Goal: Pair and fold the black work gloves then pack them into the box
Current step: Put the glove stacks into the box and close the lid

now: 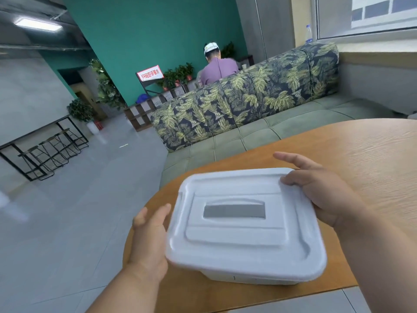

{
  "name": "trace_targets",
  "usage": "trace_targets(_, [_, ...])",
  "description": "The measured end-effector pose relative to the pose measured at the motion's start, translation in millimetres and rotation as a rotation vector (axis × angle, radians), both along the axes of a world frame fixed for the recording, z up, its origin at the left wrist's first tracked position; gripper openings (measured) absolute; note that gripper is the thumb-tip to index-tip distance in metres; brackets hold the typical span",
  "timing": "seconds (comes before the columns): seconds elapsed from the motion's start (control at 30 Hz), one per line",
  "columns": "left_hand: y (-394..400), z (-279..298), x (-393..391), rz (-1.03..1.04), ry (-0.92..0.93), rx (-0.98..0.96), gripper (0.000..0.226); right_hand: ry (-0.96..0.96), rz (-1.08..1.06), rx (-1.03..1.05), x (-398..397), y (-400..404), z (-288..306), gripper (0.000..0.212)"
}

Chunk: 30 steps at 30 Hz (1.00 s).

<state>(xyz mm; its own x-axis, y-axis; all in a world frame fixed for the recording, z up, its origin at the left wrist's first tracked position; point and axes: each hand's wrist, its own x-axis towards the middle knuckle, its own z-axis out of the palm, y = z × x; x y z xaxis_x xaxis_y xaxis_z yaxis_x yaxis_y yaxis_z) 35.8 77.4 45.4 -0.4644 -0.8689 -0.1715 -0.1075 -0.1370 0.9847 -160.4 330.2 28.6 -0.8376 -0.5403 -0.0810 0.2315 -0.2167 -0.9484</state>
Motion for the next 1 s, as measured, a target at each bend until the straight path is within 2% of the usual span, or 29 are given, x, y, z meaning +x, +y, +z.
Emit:
trace_targets(0.03, [-2,-2,1,-0.084,-0.079,-0.022,0.079,0.021,-0.005,0.028,-1,1,1,0.050])
trace_targets(0.1, [-1,-7,0,-0.235,-0.204,-0.104,0.050,0.068,-0.073,0.087,0,-1,-1,0.047])
trace_targets(0.17, [1,-12,-3,-0.234,-0.242,-0.198,0.035,0.120,-0.168,0.153,1,-9,-8,0.043])
trace_targets(0.3, [-1,-12,-11,-0.208,-0.257,-0.239,0.039,0.241,-0.293,0.268,8,-20,-15,0.038])
trace_targets(0.57, [-9,-24,-35,-0.190,-0.432,-0.399,0.027,0.401,-0.175,0.484,12,-21,-13,0.048])
trace_targets(0.73, [-12,-31,-36,-0.202,-0.526,-0.490,0.022,0.392,-0.085,0.664,11,-13,-13,0.043])
trace_targets(0.83, [-12,-33,-32,-0.224,-0.553,-0.474,0.024,0.398,-0.089,0.758,6,-9,-15,0.045])
trace_targets(0.93, [-13,-33,-23,-0.221,-0.561,-0.466,0.018,0.342,-0.040,0.761,4,-7,-16,0.047])
trace_targets(1.0, [-15,-33,-17,-0.215,-0.572,-0.434,0.024,0.329,-0.006,0.808,6,-5,-15,0.050])
